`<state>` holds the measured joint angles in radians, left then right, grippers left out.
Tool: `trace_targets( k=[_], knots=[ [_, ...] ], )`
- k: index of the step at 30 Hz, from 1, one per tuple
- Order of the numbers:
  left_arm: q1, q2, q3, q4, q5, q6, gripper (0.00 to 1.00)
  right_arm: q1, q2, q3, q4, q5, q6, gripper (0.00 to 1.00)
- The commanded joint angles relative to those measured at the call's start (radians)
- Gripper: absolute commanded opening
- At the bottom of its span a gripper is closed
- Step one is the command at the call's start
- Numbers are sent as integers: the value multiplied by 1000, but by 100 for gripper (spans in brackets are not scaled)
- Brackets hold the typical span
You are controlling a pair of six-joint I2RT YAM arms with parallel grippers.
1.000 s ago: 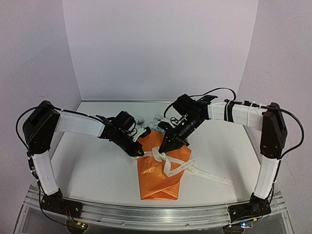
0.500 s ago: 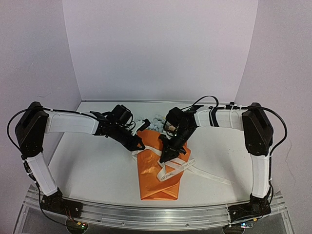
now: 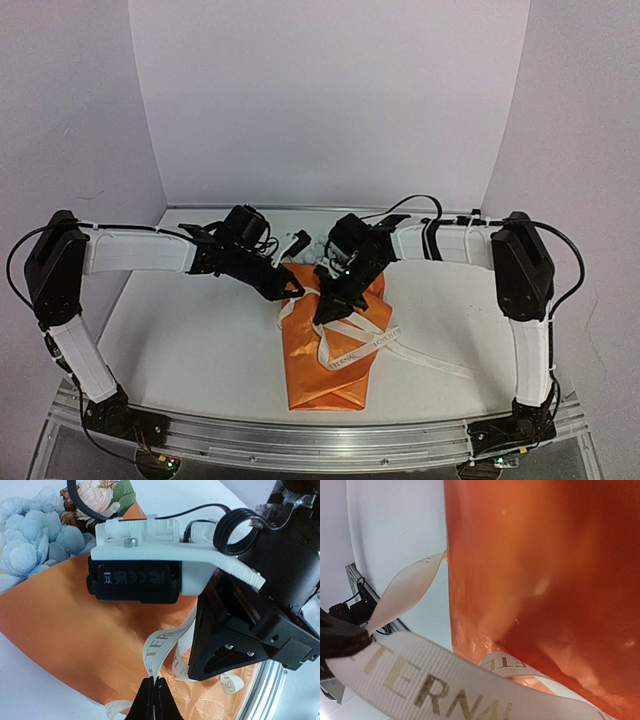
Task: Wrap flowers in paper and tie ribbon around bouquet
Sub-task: Cross the ribbon over the folded bouquet.
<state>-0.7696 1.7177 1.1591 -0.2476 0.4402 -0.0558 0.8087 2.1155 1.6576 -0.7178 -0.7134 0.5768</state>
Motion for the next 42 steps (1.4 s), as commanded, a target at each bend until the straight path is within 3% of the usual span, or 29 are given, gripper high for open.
trace_targets(
  k=[1, 7, 12, 16, 33, 42],
  knots=[
    [-3, -48, 45, 43, 34, -10, 0, 13, -81, 4, 49, 7, -13, 0],
    [-3, -56, 38, 37, 75, -8, 0, 11, 2, 95, 3, 114, -34, 0],
    [-3, -49, 22, 33, 93, -16, 0, 11, 2, 65, 14, 296, -60, 0],
    [-3, -27, 16, 38, 119, -29, 0, 16, -3, 49, 35, 342, -66, 0],
    [-7, 89, 77, -34, 229, -10, 0, 41, -156, -106, 85, 339, -104, 33],
    [-10, 73, 85, 2, 171, -31, 0, 42, -240, -177, 124, 326, -93, 42]
  ],
)
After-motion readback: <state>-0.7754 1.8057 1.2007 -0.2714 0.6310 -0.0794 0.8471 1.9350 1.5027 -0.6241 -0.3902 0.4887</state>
